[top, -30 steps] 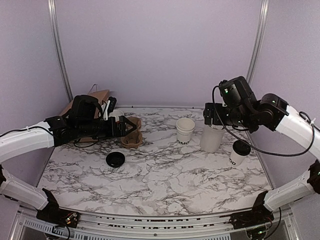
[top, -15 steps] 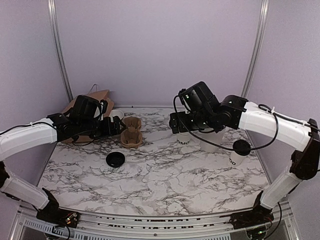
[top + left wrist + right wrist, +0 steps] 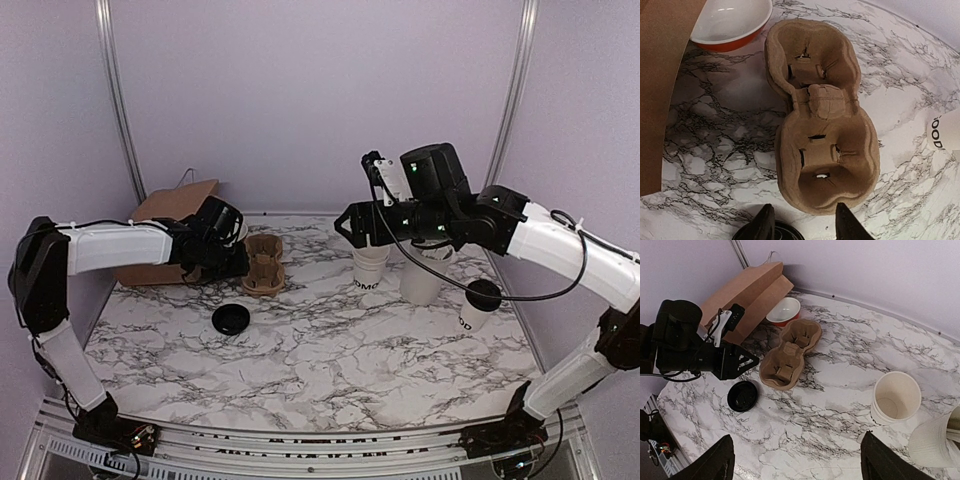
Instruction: Pack the takeout coffee
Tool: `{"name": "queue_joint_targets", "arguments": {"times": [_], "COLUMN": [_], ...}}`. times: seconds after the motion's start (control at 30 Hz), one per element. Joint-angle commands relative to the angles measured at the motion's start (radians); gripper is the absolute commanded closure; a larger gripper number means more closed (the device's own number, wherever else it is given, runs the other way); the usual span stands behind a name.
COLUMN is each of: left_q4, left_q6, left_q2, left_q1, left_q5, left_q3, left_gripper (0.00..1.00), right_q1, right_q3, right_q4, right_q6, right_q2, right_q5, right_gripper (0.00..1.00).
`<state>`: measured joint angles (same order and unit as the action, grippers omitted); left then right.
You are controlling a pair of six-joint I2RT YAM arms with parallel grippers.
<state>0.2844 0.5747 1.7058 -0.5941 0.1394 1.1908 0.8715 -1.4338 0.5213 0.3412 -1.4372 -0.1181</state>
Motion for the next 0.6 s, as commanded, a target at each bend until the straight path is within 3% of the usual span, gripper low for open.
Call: {"name": "queue_joint_targets", "arguments": {"times": [0.0,0.33,0.57], "left_q4": [0.044,0.075,0.068], "left_q6": [0.007,0.016,0.007], "left_q2": [0.068,0.165,0.213], "left_q1": [0.005,0.012,0.016], "left_q5": [0.073,0.147,0.1], "left_q3": [0.1,0.167,0.192], "left_gripper": [0.64,0.73,0.74], "right_q1": [-0.015,-0.024,-0.024], "right_q3": [0.015,0.055,0.061], "right_q4": [-0.049,-0.076,-0.098], "right_q6": [-0.061,-0.06,-0.061], "right_q2": [0.02,0.036,0.015], "right_q5": [0.052,0.064,0.097], "right_gripper": [0.16,0.16,0.16]}}
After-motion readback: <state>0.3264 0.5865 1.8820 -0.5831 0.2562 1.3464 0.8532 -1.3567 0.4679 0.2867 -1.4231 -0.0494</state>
